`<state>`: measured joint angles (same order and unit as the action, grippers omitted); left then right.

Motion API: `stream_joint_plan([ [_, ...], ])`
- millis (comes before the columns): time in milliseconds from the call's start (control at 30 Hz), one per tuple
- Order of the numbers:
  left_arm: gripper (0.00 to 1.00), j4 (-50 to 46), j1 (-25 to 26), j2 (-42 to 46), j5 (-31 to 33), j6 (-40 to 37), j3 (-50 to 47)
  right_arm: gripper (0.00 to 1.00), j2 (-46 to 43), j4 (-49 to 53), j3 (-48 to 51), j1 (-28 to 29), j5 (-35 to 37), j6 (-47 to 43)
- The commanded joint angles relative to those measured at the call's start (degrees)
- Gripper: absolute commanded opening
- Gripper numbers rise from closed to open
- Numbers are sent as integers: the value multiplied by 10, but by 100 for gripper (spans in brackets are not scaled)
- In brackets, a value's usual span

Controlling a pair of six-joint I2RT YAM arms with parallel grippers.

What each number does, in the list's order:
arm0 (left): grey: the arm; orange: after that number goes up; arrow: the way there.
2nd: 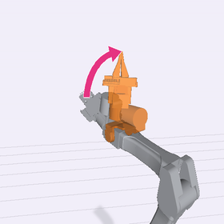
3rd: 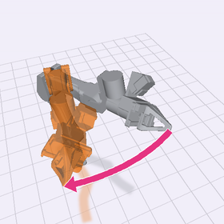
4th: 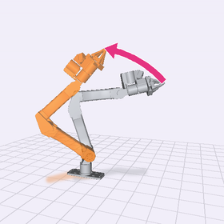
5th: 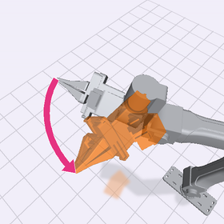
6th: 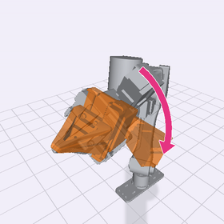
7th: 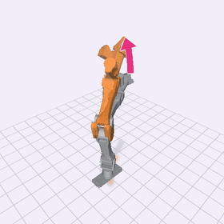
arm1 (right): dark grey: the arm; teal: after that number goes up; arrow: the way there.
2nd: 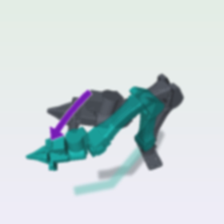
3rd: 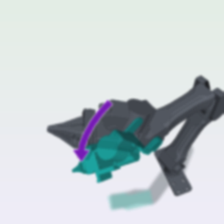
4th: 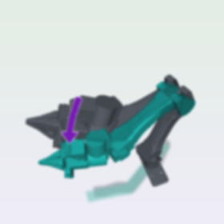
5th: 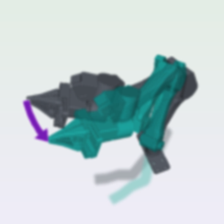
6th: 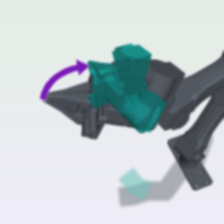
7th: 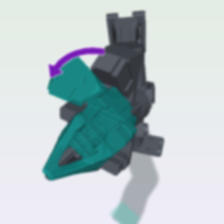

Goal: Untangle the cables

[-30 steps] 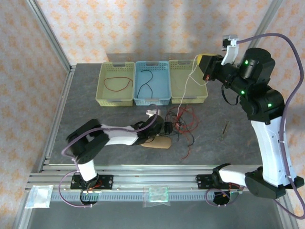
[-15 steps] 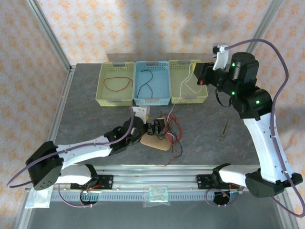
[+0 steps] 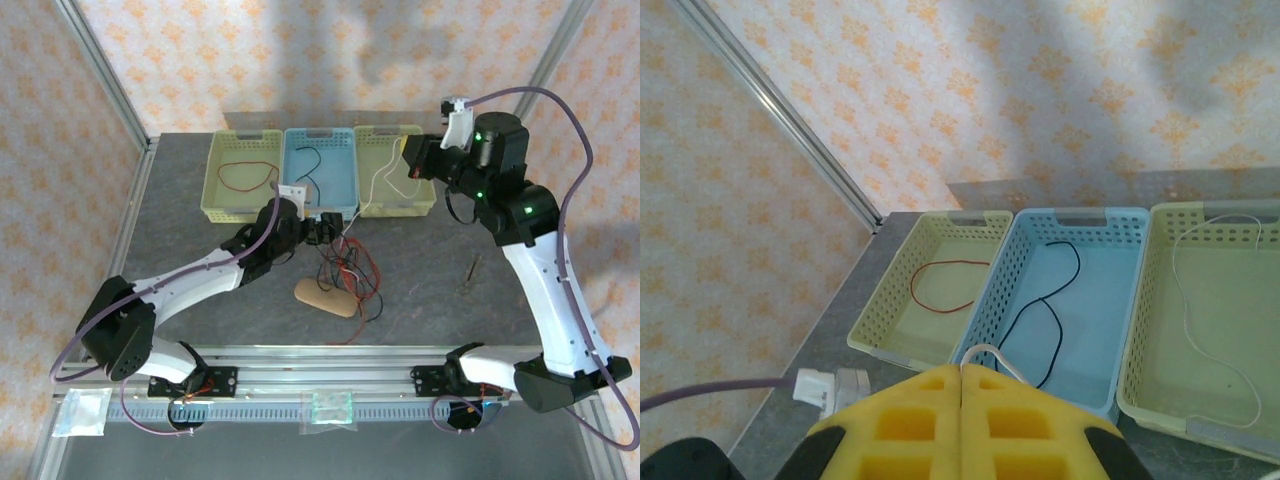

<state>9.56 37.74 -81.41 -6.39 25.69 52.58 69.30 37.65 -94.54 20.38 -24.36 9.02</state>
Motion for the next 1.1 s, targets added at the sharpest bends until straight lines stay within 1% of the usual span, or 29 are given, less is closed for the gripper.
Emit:
stream_joint_plan([
  [0,95,-75,3,-7,56,-79,47,0,-3,-25,15,2,-6,15],
  [33,96,-97,5,-16,77,-104,64,0,-3,-26,18,3,-10,15],
  [100,96,-118,5,-29,79,-138,89,0,-4,-28,24,2,-15,18],
  [267,99,-118,5,-33,-5,-199,120,0,-6,-32,54,2,-23,20],
  [400,99,-112,3,-37,-10,-220,140,0,-4,-29,79,2,-19,24],
  [467,99,-132,-1,-55,-12,-222,167,0,-6,-26,95,2,-22,21],
  [533,99,-137,-4,-66,-42,-227,184,0,-13,-28,122,2,-20,16],
  [567,99,-130,-4,-67,-45,-227,184,0,-14,-28,134,2,-13,15],
  [633,99,-119,-6,-70,-36,-224,186,0,-14,-14,154,2,8,13],
  [733,98,-152,-14,-90,1,-206,218,0,3,37,177,2,23,8],
  [833,98,-177,-19,-101,9,-188,240,0,13,64,228,2,59,15],
  [900,98,-191,-20,-105,6,-173,249,0,22,71,265,2,61,19],
  [933,98,-201,-20,-107,3,-166,254,5,27,72,282,2,53,19],
  [1000,98,-219,-20,-111,-6,-147,261,22,30,64,306,2,50,20],
  [1033,98,-223,-20,-111,-11,-139,260,28,22,50,318,2,53,23],
  [1067,98,-222,-20,-109,-19,-131,255,37,11,33,326,1,63,28],
])
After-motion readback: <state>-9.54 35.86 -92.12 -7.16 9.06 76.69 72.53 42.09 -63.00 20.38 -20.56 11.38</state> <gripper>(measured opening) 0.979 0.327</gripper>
